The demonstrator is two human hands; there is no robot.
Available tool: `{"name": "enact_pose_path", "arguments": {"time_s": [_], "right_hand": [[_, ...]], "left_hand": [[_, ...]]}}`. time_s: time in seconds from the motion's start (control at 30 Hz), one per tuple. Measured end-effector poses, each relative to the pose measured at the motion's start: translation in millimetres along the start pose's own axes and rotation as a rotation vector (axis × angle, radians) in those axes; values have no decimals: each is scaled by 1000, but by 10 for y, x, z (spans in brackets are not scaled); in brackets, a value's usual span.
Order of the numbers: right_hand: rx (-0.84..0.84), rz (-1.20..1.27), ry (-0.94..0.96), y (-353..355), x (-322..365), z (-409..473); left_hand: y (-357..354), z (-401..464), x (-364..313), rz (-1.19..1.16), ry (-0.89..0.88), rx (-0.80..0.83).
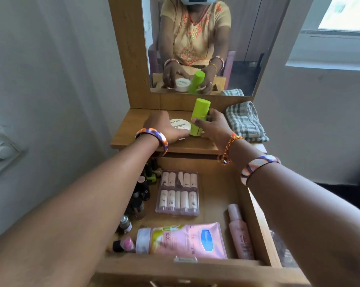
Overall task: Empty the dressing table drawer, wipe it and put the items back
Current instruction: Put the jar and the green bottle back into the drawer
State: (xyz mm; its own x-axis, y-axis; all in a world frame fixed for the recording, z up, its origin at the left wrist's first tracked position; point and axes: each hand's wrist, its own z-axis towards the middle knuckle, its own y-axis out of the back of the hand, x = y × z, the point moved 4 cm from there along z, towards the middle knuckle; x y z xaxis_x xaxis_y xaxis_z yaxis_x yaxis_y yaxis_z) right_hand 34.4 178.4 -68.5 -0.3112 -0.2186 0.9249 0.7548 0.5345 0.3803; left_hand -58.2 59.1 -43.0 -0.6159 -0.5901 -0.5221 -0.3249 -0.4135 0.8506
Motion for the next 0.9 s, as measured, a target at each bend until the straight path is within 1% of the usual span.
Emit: {"name": "enact_pose_path", "arguments": {"time_s": [0.1, 0.17, 0.27, 0.33, 0.43, 0.53, 0.63, 0.77, 0.9], "right_hand": [[109, -22, 1, 215, -20, -262], [142, -76, 36, 375, -30, -438], [183, -167, 70, 582, -30, -692], [214, -279, 106, 676, -43, -826], [217, -506, 144, 716, -138, -937], [215, -683, 124, 662, -333, -959], [163, -820, 92, 605, -502, -955], [79, -892, 24, 561, -681, -938], [35, -1011, 78, 524, -742, -916]], "left_hand": [[-52, -313, -76, -84, -55, 2], [-137, -519, -91, -149, -70, 33], [-331, -781, -103, -224, -103, 140], [-466, -902, -100, -227, -121, 220], [-673, -990, -59, -114, -130, 294], [-883, -1022, -16, 35, -127, 325], [-1043, -1041, -44, 148, -172, 329], [-1199, -998, -63, 182, -217, 332], [-1293, -965, -74, 169, -242, 340]]}}
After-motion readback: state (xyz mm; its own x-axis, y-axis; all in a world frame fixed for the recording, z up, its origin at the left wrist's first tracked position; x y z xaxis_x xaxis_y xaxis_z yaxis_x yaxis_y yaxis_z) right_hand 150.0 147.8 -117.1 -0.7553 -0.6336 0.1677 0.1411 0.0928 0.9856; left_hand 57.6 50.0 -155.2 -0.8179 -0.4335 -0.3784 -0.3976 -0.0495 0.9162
